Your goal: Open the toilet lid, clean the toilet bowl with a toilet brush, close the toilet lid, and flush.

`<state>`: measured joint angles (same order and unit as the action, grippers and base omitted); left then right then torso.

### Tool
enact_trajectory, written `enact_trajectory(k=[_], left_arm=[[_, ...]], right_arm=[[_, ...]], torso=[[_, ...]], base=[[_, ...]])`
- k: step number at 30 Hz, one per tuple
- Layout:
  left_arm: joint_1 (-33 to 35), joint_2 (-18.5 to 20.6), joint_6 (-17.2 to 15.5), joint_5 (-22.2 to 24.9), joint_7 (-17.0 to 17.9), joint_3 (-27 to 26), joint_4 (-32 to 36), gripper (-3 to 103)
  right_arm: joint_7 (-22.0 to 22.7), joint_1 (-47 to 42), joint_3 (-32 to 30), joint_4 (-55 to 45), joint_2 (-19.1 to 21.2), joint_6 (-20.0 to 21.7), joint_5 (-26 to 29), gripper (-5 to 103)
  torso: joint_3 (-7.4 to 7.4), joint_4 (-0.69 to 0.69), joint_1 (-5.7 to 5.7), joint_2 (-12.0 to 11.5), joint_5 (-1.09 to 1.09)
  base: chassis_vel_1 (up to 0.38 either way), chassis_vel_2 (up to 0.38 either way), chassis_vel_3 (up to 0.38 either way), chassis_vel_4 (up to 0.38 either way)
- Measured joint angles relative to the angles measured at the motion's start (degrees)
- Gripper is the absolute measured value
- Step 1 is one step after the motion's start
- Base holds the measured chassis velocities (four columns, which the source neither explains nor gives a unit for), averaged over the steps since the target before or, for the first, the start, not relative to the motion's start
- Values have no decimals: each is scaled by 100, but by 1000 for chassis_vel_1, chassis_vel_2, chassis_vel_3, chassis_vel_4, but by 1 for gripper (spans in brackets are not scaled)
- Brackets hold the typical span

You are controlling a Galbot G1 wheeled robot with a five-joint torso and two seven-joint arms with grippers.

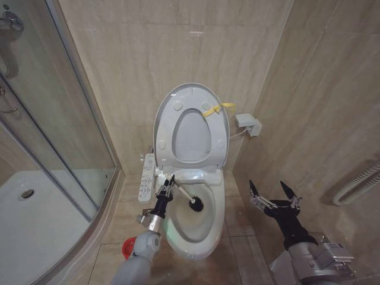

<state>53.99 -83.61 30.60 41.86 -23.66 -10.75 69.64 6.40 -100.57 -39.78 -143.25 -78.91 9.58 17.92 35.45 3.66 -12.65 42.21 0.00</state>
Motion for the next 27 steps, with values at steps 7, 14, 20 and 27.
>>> enact_trajectory(k=[7, 14, 20, 27], left_arm=[[-242, -96, 90, -99, -115, 106, -377, 21], [-485, -261, 311, -547, -334, 106, -876, 21], [-630, -405, 411, -709, -428, 131, -1169, 21], [-660, -568, 168, 195, -379, 169, -1010, 21]], right_arm=[[0, 0, 0, 0, 0, 0, 0, 100], [0, 0, 0, 0, 0, 0, 0, 100], [0, 0, 0, 0, 0, 0, 0, 100], [0, 0, 0, 0, 0, 0, 0, 100]], torso=[[0, 0, 0, 0, 0], [0, 0, 0, 0, 0], [0, 0, 0, 0, 0], [0, 0, 1, 1, 0]], base=[[0, 0, 0, 0], [0, 0, 0, 0], [0, 0, 0, 0], [0, 0, 0, 0]])
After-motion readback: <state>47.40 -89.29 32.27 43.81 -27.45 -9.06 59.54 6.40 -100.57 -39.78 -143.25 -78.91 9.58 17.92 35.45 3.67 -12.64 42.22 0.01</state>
